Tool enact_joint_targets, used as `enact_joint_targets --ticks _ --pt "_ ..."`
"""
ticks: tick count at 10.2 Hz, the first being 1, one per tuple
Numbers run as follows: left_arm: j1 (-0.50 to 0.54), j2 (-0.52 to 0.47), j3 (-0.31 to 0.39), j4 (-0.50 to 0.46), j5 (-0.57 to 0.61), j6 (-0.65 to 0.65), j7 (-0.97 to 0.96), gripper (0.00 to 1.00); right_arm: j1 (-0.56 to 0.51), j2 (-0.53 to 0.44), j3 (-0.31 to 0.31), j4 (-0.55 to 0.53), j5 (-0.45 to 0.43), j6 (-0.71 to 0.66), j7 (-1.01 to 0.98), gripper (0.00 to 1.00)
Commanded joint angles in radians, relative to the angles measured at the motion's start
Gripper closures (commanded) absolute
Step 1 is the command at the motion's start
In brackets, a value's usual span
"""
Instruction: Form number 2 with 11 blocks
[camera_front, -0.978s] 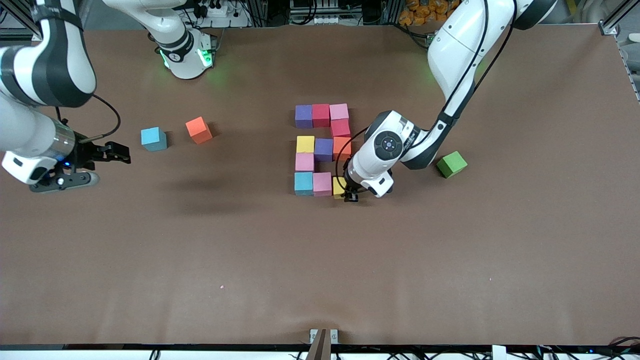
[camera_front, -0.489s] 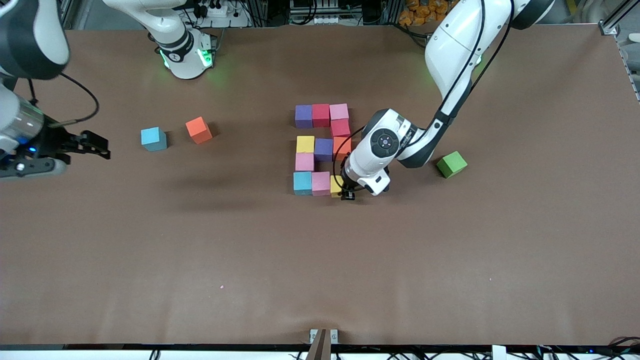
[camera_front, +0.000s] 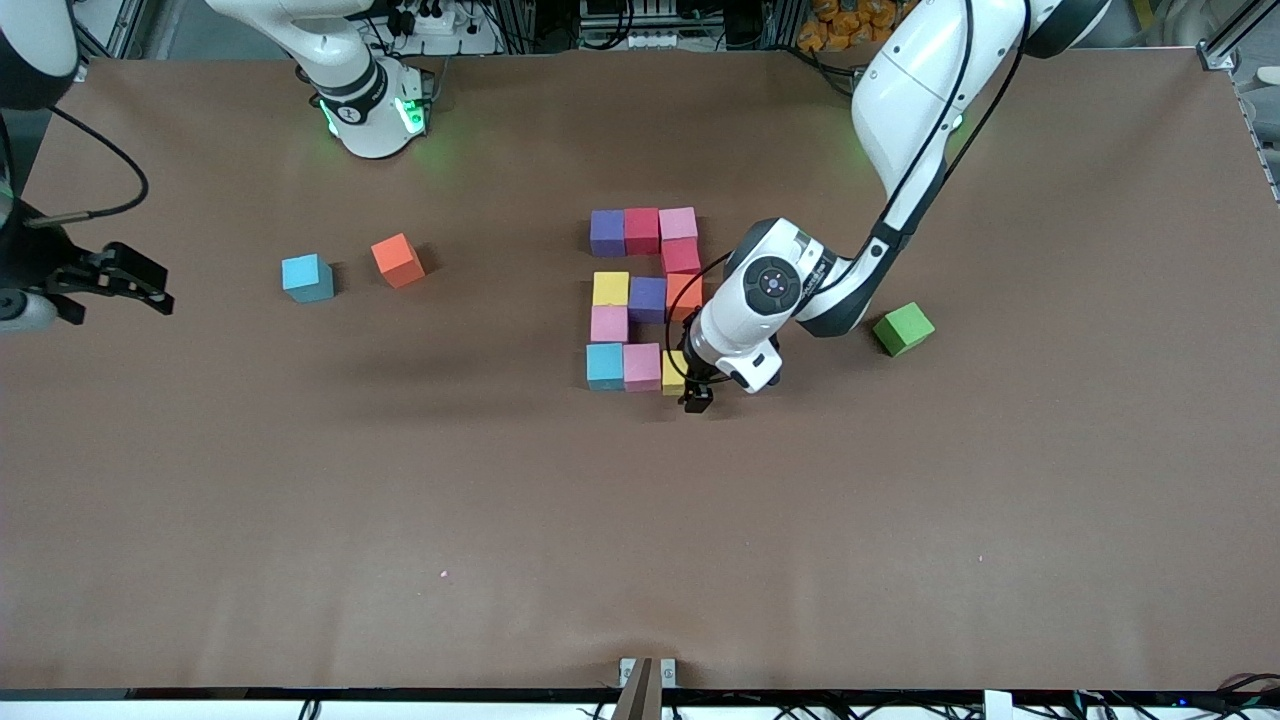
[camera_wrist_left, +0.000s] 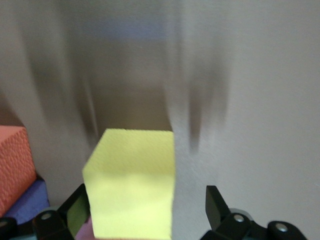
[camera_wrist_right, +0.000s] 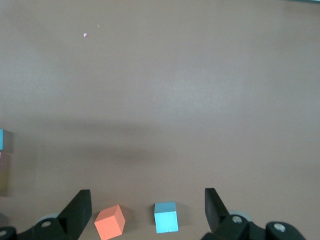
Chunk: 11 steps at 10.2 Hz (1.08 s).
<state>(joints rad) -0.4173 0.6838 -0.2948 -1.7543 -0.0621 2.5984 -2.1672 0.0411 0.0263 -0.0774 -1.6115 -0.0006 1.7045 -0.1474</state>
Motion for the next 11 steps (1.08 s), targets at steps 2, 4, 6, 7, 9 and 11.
enact_joint_targets --ticks 2,4,6,7,9,11 --pt "0.009 -0.139 0.0 -0.01 0.025 -0.104 0.01 0.0 -0.001 -0.008 0.021 0.08 0.001 -0.144 0.003 0.0" --pt "0.052 -0.205 0.0 -0.007 0.024 -0.202 0.145 0.0 -0.007 0.0 0.016 0.107 0.004 -0.154 -0.001 0.0" --pt "0.113 -0.26 0.0 0.006 0.025 -0.271 0.302 0.0 -0.009 0.013 0.015 0.105 0.005 -0.143 0.006 0.0" --pt "0.151 -0.283 0.0 0.021 0.025 -0.32 0.417 0.0 -0.007 0.017 0.013 0.098 0.014 -0.143 0.009 0.0" --pt "0.221 -0.296 0.003 0.088 0.025 -0.433 0.667 0.0 -0.012 0.012 0.011 0.094 0.027 -0.158 0.009 0.0" --pt "0.259 -0.297 0.011 0.136 0.053 -0.504 0.83 0.0 -0.012 0.003 0.01 0.094 0.024 -0.178 0.008 0.0"
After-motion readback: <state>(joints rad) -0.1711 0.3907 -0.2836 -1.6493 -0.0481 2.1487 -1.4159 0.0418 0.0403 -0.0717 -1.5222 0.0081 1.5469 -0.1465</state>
